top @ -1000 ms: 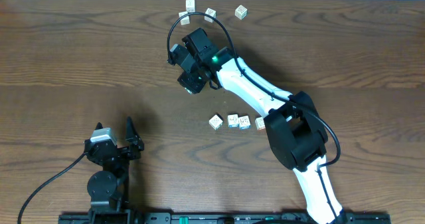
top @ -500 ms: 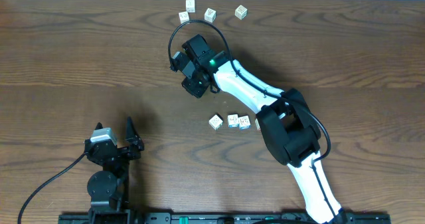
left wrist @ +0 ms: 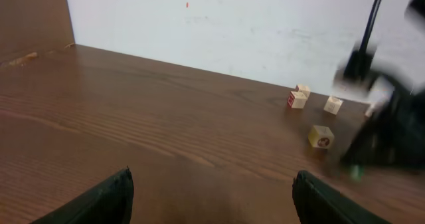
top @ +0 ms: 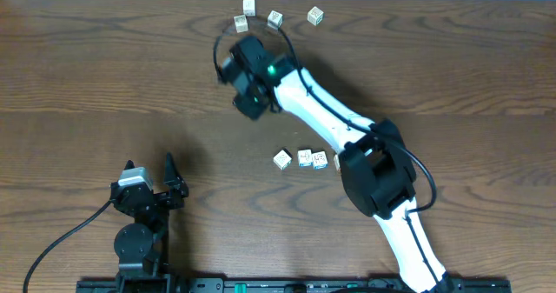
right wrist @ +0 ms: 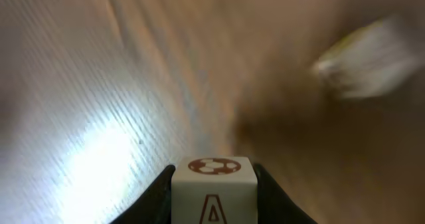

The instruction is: Lift 5 blocks

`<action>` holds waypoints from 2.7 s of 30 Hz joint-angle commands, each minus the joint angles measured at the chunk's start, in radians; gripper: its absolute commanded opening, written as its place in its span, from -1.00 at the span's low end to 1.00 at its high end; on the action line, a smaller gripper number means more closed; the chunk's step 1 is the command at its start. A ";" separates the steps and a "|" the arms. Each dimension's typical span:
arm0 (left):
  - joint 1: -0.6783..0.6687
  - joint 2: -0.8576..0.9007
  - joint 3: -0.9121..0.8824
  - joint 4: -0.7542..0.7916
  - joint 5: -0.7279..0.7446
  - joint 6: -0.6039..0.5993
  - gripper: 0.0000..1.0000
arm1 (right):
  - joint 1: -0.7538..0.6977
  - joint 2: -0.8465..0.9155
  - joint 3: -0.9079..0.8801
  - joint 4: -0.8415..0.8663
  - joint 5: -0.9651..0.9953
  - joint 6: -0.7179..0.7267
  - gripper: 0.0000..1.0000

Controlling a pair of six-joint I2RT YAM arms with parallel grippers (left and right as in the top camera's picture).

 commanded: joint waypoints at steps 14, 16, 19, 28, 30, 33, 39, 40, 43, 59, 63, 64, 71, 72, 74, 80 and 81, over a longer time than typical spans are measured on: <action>-0.003 0.095 0.178 -0.232 -0.008 0.014 0.54 | -0.319 -0.090 0.529 -0.701 0.152 0.301 -0.97; -0.003 0.173 0.253 -0.272 -0.007 0.014 0.54 | -0.330 -0.112 0.529 -0.758 0.197 0.327 -0.97; -0.004 0.296 0.349 -0.302 -0.005 0.014 0.54 | -0.326 -0.172 0.528 -0.797 0.247 0.360 -0.98; -0.004 0.569 0.495 -0.283 -0.005 0.013 0.54 | -0.307 -0.533 0.441 -0.825 0.335 0.363 -0.97; -0.004 0.579 0.495 -0.273 -0.005 0.013 0.54 | -0.307 -0.664 0.321 -0.825 0.341 0.368 -0.97; -0.004 0.578 0.495 -0.264 -0.005 0.013 0.54 | -0.306 -0.864 0.069 -0.824 0.428 0.457 -0.97; -0.004 0.578 0.495 -0.258 -0.005 0.013 0.54 | -0.306 -1.302 -0.568 -0.600 0.422 0.610 -0.98; -0.004 0.578 0.495 -0.258 -0.005 0.013 0.54 | -0.306 -1.352 -0.665 -0.531 0.408 0.616 -0.97; -0.004 0.578 0.495 -0.259 0.001 0.013 0.54 | -0.306 -1.438 -0.936 -0.315 0.343 0.661 -0.95; -0.004 0.631 0.494 -0.270 0.179 0.007 0.54 | -0.313 -1.012 -1.336 0.353 0.167 0.605 -0.98; -0.004 0.745 0.494 -0.277 0.203 -0.067 0.54 | -0.324 -0.954 -1.336 0.385 0.169 0.563 -0.97; -0.004 0.776 0.494 -0.274 0.203 -0.082 0.54 | -0.332 -0.947 -1.336 0.385 0.169 0.554 -0.98; -0.029 0.960 0.494 -0.221 0.204 -0.114 0.54 | -0.407 -0.921 -1.336 0.388 0.164 0.492 -0.94; -0.042 0.974 0.494 -0.208 0.204 -0.129 0.54 | -0.413 -0.921 -1.336 0.388 0.149 0.477 -0.92; -0.077 0.996 0.494 -0.182 0.204 -0.150 0.54 | -0.418 -0.919 -1.336 0.388 0.125 0.462 -0.91; -0.211 1.070 0.494 -0.155 0.199 -0.150 0.07 | -0.418 -0.859 -1.336 0.423 0.122 0.459 -0.92; -0.230 1.088 0.494 -0.148 0.200 -0.150 -0.08 | -0.418 -0.850 -1.336 0.429 0.118 0.459 -0.94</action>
